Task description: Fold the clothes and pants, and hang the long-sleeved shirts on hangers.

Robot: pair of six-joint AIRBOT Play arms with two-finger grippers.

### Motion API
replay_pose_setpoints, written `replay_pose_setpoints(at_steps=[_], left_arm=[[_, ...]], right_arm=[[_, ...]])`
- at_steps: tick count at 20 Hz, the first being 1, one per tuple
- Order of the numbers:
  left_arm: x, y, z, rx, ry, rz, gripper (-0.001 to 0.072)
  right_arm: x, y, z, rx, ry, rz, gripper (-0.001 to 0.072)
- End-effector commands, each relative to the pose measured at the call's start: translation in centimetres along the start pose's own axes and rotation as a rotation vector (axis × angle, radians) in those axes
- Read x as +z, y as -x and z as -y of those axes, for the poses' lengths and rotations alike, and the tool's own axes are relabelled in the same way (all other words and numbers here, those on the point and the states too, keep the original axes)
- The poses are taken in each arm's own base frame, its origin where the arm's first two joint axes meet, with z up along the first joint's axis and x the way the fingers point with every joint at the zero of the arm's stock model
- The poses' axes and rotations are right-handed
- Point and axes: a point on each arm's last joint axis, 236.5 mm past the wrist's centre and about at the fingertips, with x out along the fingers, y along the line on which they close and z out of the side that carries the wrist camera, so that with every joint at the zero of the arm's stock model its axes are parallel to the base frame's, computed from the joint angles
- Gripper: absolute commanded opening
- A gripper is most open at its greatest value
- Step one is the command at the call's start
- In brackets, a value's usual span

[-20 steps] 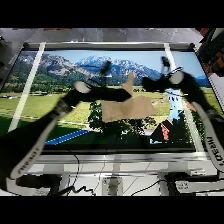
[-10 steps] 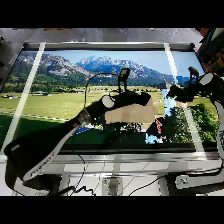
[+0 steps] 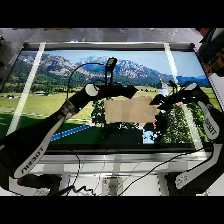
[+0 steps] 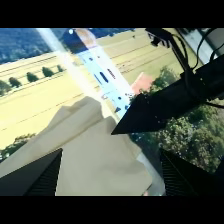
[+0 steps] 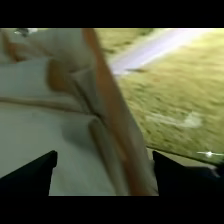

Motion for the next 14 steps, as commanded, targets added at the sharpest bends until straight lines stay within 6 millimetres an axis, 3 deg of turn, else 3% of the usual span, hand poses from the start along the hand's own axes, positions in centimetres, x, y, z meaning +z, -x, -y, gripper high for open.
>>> replay_pose_setpoints(at_steps=[1, 3, 4, 7, 9, 10, 11, 12, 14], left_arm=[[-0.7, 1.2, -1.8, -0.004, 0.012, -0.06, 0.0718], [-1.0, 1.7, -2.5, -0.011, 0.023, -0.088, 0.0715], [-1.3, 2.1, -2.9, -0.016, 0.03, -0.105, 0.0713], [-2.4, 5.0, -6.6, 0.072, -0.093, -0.21, 0.0583], [-2.3, 8.7, -10.3, 0.212, -0.253, -0.289, 0.0541], [-1.8, 11.0, -11.8, 0.282, -0.319, -0.321, 0.0376], [-1.3, 13.6, -13.3, 0.356, -0.384, -0.354, 0.0131], [-0.7, 16.3, -14.4, 0.426, -0.434, -0.383, 0.0018], [0.2, 20.5, -15.2, 0.509, -0.469, -0.412, 0.0015]], right_arm=[[-0.9, -4.3, -2.1, 0.041, 0.072, -0.051, 0.0651], [-0.9, -5.0, -4.0, 0.035, 0.197, -0.054, 0.0199], [-0.3, -4.8, -4.7, 0.025, 0.226, -0.035, 0.0015], [3.0, -1.0, -5.9, -0.045, 0.282, 0.083, 0.0015], [6.0, 4.6, -4.8, -0.167, 0.261, 0.227, 0.0014], [7.0, 7.7, -3.8, -0.22, 0.231, 0.295, 0.0015], [7.7, 11.2, -2.5, -0.259, 0.166, 0.367, 0.0015], [7.9, 14.4, -1.2, -0.284, 0.093, 0.426, 0.0015], [6.9, 20.8, 2.6, -0.336, -0.073, 0.518, 0.0015]])
